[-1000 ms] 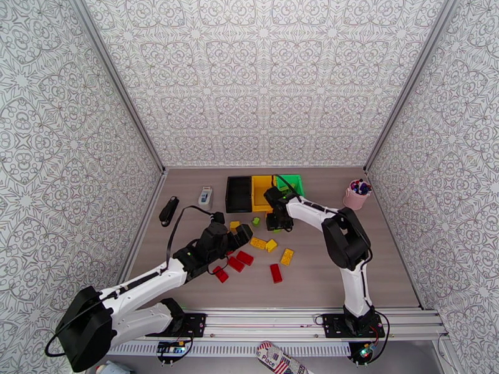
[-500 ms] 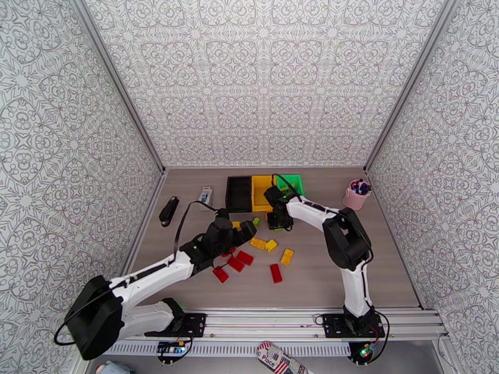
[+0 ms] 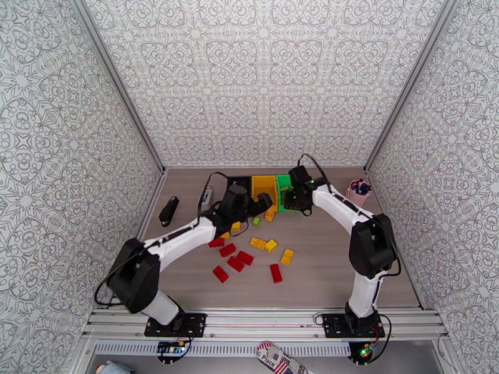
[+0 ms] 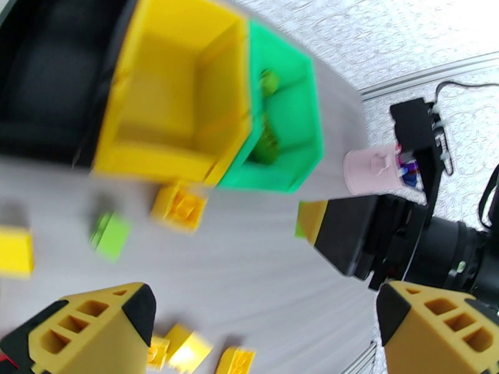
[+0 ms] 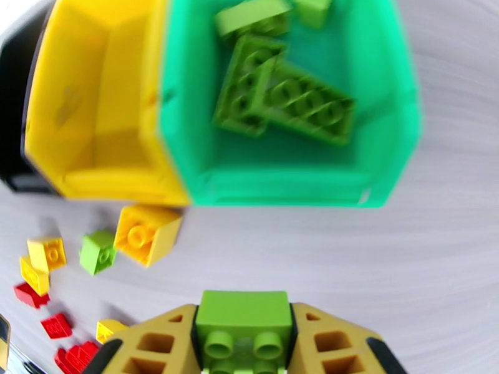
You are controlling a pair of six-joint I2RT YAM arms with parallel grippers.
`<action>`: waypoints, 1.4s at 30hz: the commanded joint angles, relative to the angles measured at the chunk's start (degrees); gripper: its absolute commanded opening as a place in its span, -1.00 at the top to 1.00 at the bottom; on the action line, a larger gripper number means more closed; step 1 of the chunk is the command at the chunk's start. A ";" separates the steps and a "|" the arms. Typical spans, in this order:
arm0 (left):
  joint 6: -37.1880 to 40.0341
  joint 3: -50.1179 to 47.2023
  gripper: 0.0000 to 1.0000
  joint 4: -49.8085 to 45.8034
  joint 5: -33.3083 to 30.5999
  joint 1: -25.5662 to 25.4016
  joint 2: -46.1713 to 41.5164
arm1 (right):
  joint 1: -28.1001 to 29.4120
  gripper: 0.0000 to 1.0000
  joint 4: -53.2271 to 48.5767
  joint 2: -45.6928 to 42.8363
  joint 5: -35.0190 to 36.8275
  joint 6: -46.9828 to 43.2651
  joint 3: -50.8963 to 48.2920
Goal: Sort the legos into containers by color
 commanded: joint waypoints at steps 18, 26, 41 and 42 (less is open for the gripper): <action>7.32 5.90 -0.86 -7.80 4.78 2.64 1.32 | -2.11 -0.05 -7.20 8.00 -3.53 -0.39 18.52; 8.70 -1.93 -0.84 -10.82 0.38 3.12 -7.17 | 4.26 -0.01 -4.13 1.91 -3.18 -0.12 8.91; 1.05 -29.61 -0.93 -11.43 -6.63 5.94 -35.21 | 17.64 -0.04 1.86 9.31 0.41 9.35 6.71; 0.55 -31.20 -0.93 -11.91 -6.99 5.98 -37.45 | 17.96 -0.04 2.00 10.25 0.80 9.96 7.01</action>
